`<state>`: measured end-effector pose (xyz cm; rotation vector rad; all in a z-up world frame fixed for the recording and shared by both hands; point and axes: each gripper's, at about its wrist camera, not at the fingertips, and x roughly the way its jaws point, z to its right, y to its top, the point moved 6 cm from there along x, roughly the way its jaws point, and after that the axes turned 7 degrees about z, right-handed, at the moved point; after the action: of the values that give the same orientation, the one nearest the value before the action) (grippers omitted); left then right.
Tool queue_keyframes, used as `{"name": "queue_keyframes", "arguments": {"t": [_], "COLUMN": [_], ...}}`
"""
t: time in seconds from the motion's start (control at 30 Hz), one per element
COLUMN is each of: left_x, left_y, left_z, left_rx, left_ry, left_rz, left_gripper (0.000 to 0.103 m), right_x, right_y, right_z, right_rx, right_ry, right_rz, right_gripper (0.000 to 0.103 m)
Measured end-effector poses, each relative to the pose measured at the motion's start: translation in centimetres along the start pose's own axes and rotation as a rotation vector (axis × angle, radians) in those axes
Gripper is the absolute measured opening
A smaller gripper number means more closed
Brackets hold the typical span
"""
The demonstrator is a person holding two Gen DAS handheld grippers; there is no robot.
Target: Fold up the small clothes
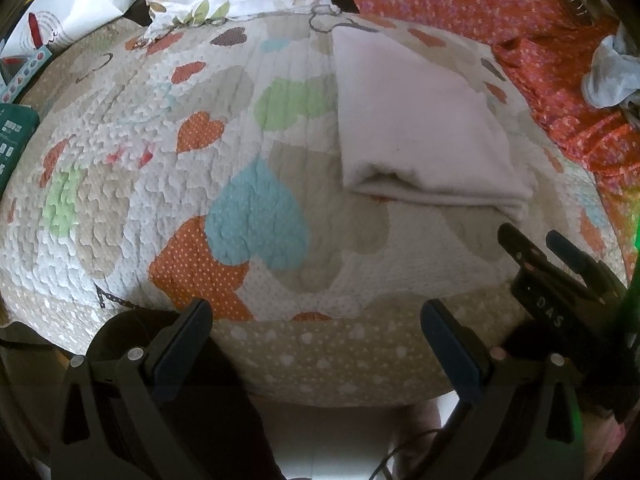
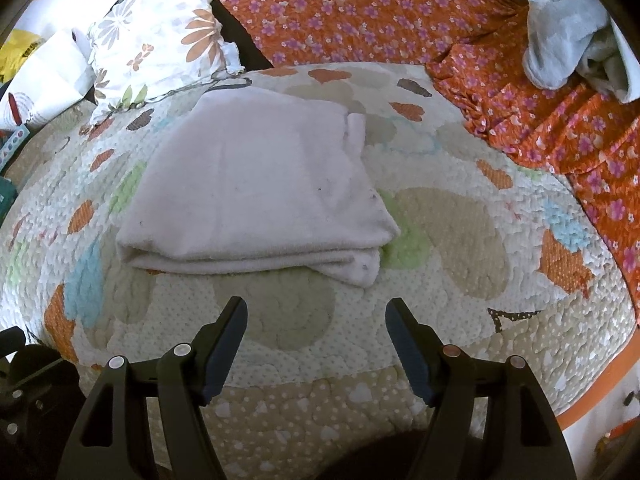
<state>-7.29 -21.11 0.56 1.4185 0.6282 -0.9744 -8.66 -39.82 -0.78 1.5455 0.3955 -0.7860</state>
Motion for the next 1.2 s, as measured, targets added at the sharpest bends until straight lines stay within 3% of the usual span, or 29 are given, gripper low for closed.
{"name": "queue_keyframes", "arguments": {"t": [0.7, 1.07, 1.2], "left_x": [1.4, 2.4, 2.8], "left_y": [0.0, 0.5, 1.5], "left_z": [-0.5, -0.5, -0.7], "left_rx": [-0.009, -0.009, -0.019], "left_ry": [0.004, 0.007, 0.005], "left_rz": [-0.023, -0.029, -0.01], "left_gripper": [0.103, 0.103, 0.103], "right_x": [1.5, 2.2, 2.4], "right_y": [-0.5, -0.6, 0.0], "right_z": [-0.5, -0.8, -0.9], "right_rx": [-0.024, -0.018, 0.025], "right_ry": [-0.048, -0.048, -0.002], "right_rz": [-0.053, -0.073, -0.078], "right_gripper": [0.079, 0.079, 0.079]}}
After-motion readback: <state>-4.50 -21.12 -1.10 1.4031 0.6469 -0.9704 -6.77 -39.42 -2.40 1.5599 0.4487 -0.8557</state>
